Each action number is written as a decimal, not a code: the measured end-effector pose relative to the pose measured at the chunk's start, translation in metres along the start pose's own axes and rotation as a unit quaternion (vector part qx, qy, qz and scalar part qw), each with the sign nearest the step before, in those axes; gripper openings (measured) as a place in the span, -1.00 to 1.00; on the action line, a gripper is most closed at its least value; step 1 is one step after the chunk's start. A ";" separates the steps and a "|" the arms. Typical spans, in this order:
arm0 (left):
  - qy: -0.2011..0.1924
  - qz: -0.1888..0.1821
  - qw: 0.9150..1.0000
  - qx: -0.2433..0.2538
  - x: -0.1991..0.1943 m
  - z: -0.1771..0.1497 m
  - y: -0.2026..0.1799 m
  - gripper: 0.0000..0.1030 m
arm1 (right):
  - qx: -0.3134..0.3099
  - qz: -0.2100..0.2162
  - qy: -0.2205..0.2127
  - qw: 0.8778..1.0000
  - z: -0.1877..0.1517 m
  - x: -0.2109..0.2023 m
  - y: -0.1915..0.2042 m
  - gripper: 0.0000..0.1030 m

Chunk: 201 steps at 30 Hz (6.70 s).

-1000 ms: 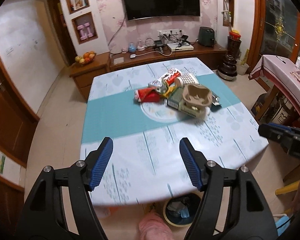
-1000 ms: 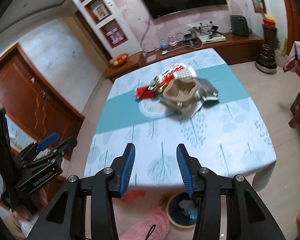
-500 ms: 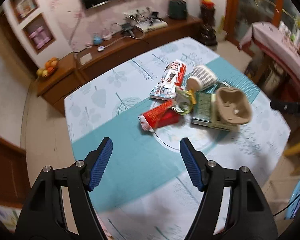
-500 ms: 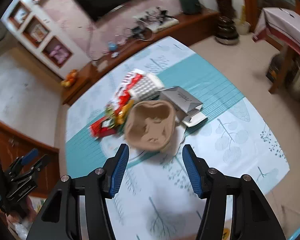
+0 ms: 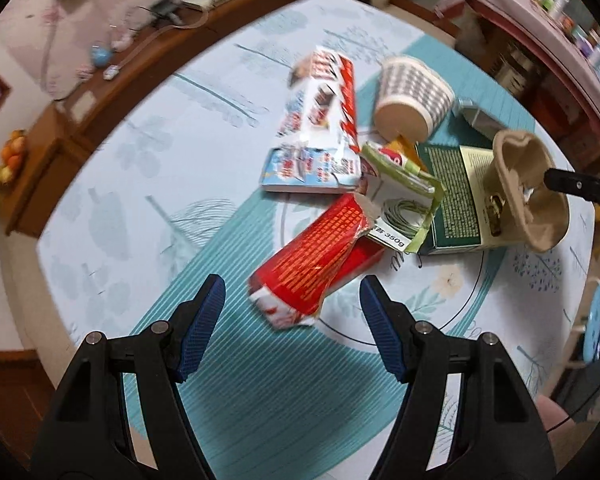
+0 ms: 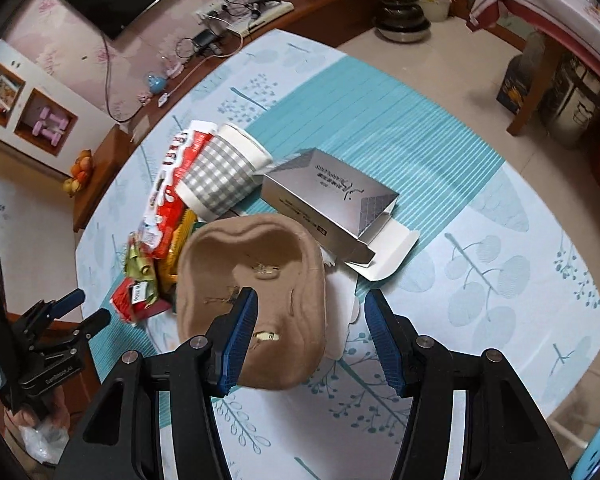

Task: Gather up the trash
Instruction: 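Grasp the brown pulp cup holder with the right tool while the left tool grasps the red wrapper, then carry the cup holder and red wrapper down over the black bin with both tools, then open both tools to drop the cup holder and wrapper into the bin, then raise both tools back toward the trash on the table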

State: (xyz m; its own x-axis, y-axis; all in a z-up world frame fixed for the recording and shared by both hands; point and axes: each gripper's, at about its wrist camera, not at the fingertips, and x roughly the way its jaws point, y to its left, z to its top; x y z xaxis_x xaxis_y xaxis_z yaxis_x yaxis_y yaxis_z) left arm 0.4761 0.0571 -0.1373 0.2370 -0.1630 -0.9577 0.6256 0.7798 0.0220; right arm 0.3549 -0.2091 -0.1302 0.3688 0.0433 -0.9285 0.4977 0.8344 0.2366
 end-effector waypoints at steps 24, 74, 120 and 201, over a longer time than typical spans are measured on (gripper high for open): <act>0.059 -0.003 0.998 -0.006 0.075 -0.006 -0.001 -0.14 | 0.017 0.017 0.005 1.000 -0.032 0.015 0.003 -0.75; -0.039 0.025 0.961 -0.273 -0.134 -0.286 -0.384 -0.57 | -0.179 0.137 0.066 0.972 -0.279 -0.137 -0.221 -0.79; 0.062 0.039 0.970 -0.230 0.193 -0.381 -0.403 -0.13 | -0.112 0.008 0.164 0.980 -0.421 0.199 -0.291 -0.10; -0.170 0.067 0.964 -0.191 -0.227 -0.134 -0.219 0.33 | -0.240 0.011 -0.119 0.963 -0.119 -0.215 -0.031 0.37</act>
State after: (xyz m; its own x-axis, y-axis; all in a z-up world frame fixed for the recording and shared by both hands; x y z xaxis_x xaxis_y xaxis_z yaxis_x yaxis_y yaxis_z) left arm 0.1855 0.0046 0.0368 0.5668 -0.1831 -0.8032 0.2682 0.9629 -0.0302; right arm 0.1662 -0.1790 0.0279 0.5733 -0.0160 -0.8192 0.0879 0.9952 0.0421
